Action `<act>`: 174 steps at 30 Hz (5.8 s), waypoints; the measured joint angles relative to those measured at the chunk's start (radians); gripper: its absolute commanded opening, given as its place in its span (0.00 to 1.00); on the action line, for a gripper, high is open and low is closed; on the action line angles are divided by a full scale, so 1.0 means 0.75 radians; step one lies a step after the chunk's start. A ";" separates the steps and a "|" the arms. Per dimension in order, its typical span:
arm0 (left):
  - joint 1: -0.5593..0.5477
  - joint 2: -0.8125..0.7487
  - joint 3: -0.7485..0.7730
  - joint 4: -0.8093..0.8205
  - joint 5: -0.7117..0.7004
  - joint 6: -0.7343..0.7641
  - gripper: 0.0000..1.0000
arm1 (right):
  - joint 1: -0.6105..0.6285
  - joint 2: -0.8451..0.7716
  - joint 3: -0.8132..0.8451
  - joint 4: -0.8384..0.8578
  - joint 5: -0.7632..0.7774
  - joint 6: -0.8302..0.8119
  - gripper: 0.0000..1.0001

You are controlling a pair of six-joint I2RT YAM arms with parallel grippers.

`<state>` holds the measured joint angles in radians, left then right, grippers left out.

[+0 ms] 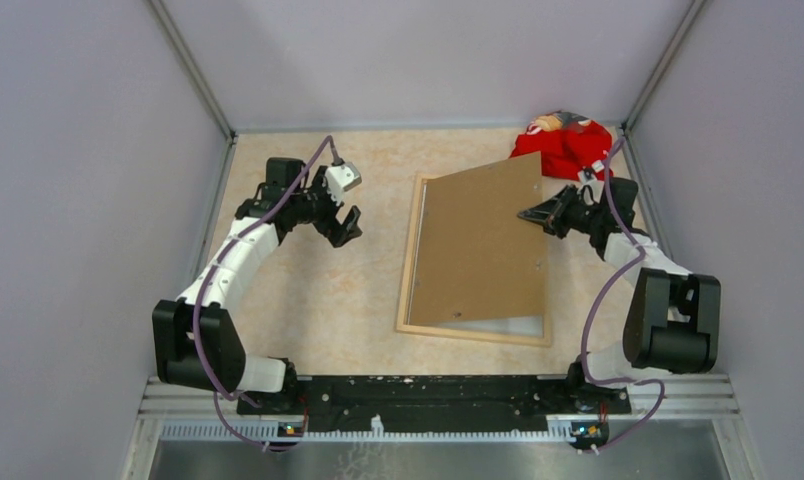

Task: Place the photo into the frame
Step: Place the photo frame item in the photo frame, then install the photo frame at the center of the board.

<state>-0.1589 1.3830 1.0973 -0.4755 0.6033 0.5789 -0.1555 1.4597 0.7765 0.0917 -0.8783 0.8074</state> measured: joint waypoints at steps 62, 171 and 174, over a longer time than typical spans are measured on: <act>0.064 0.189 -0.075 -0.074 -0.246 0.047 0.92 | 0.585 0.286 0.102 0.070 0.429 0.016 0.54; 0.096 0.414 -0.171 -0.180 0.117 -0.010 0.44 | 1.662 0.621 0.287 0.397 1.037 0.111 0.53; 0.096 0.414 -0.171 -0.180 0.117 -0.010 0.44 | 1.662 0.623 0.296 0.381 1.038 0.109 0.53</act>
<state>-0.0868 1.6936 0.9688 -0.6106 0.6914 0.5716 1.0912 1.9270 0.9981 0.3779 -0.1001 0.8894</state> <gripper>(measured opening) 0.440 0.536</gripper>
